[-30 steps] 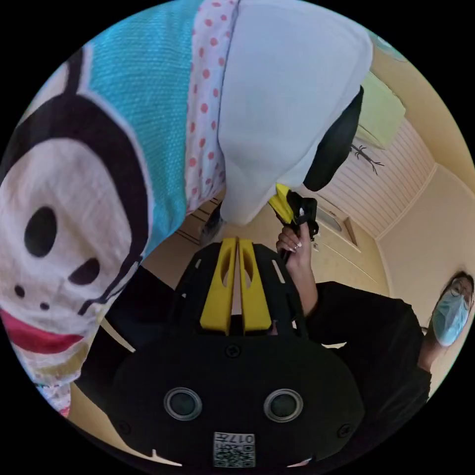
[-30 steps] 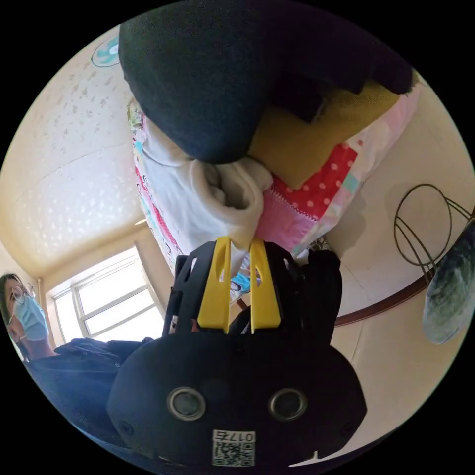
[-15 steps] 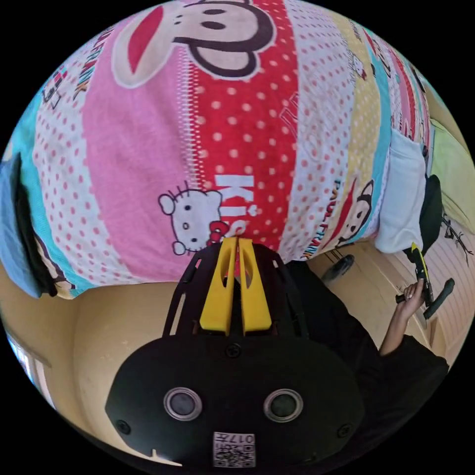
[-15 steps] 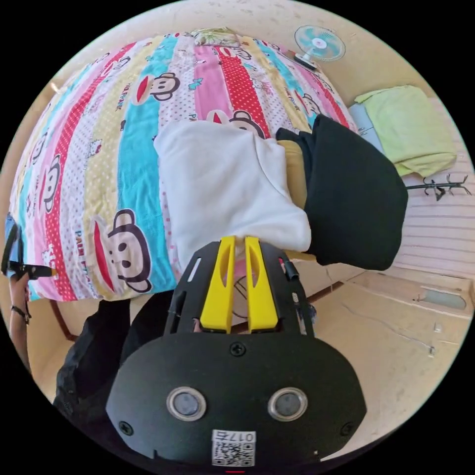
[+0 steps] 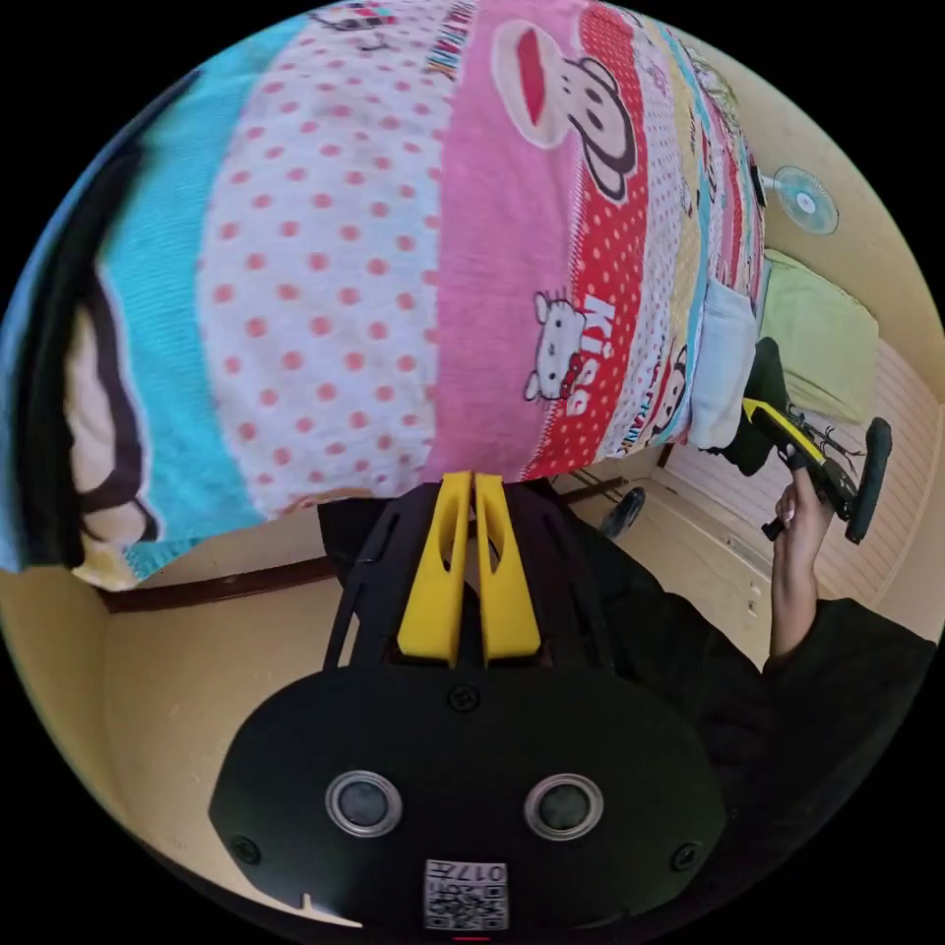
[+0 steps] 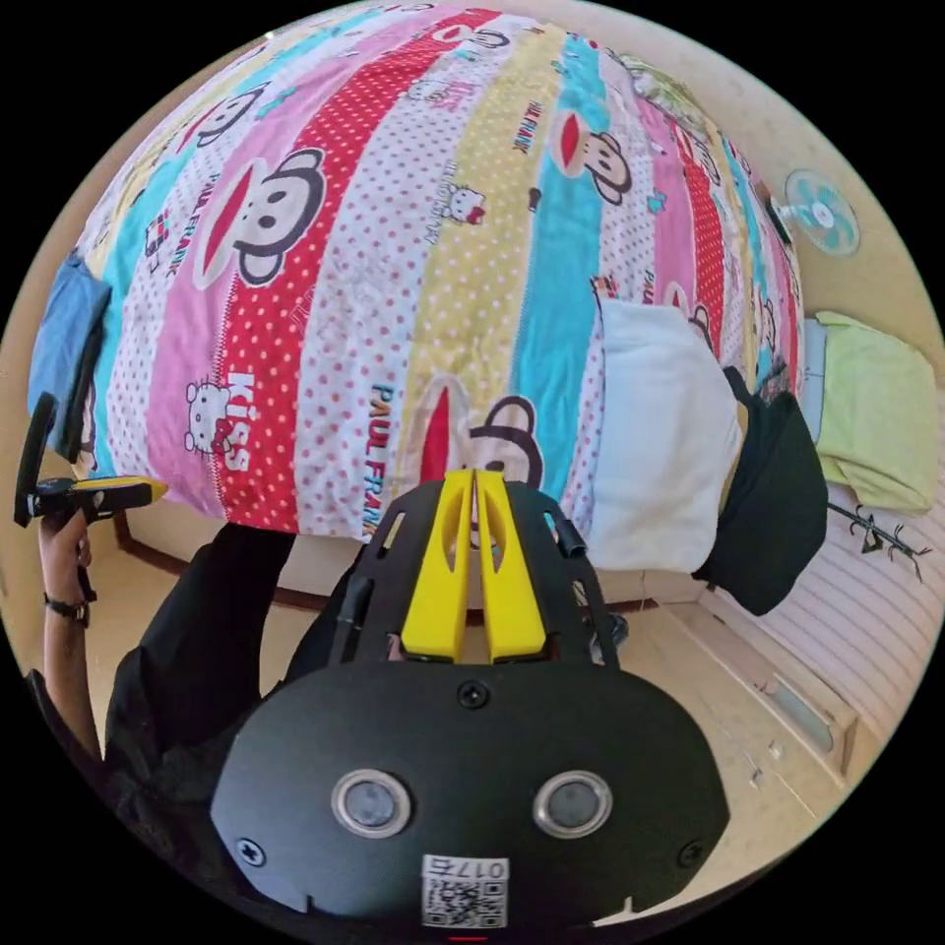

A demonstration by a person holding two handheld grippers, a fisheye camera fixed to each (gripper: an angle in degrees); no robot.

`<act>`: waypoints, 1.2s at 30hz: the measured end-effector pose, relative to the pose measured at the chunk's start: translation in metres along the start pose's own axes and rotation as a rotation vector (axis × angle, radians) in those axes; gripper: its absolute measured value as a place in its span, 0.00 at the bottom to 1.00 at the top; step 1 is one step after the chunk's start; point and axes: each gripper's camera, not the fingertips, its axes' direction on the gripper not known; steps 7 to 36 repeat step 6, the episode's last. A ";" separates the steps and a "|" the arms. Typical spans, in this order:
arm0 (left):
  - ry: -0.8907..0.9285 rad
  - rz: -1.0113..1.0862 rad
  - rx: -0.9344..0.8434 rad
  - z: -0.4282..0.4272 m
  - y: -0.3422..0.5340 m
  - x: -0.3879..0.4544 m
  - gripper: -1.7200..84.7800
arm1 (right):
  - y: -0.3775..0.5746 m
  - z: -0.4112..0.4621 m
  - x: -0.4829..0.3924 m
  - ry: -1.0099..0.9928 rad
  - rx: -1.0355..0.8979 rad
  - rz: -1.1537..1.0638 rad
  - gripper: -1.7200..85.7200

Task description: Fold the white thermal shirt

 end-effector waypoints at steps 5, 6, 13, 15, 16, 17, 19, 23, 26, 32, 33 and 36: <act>0.080 -0.184 0.386 -0.152 0.089 -0.116 0.10 | -0.121 -0.019 -0.163 -0.189 0.040 -0.275 0.03; 0.049 -0.226 0.495 -0.189 0.110 -0.140 0.11 | -0.149 -0.026 -0.198 -0.323 0.032 -0.330 0.04; 0.049 -0.226 0.495 -0.189 0.110 -0.140 0.11 | -0.149 -0.026 -0.198 -0.323 0.032 -0.330 0.04; 0.049 -0.226 0.495 -0.189 0.110 -0.140 0.11 | -0.149 -0.026 -0.198 -0.323 0.032 -0.330 0.04; 0.049 -0.226 0.495 -0.189 0.110 -0.140 0.11 | -0.149 -0.026 -0.198 -0.323 0.032 -0.330 0.04; 0.049 -0.226 0.495 -0.189 0.110 -0.140 0.11 | -0.149 -0.026 -0.198 -0.323 0.032 -0.330 0.04; 0.049 -0.226 0.495 -0.189 0.110 -0.140 0.11 | -0.149 -0.026 -0.198 -0.323 0.032 -0.330 0.04; 0.049 -0.226 0.495 -0.189 0.110 -0.140 0.11 | -0.149 -0.026 -0.198 -0.323 0.032 -0.330 0.04; 0.049 -0.226 0.495 -0.189 0.110 -0.140 0.11 | -0.149 -0.026 -0.198 -0.323 0.032 -0.330 0.04; 0.049 -0.226 0.495 -0.189 0.110 -0.140 0.11 | -0.149 -0.026 -0.198 -0.323 0.032 -0.330 0.04; 0.049 -0.226 0.495 -0.189 0.110 -0.140 0.11 | -0.149 -0.026 -0.198 -0.323 0.032 -0.330 0.04; 0.049 -0.226 0.495 -0.189 0.110 -0.140 0.11 | -0.149 -0.026 -0.198 -0.323 0.032 -0.330 0.04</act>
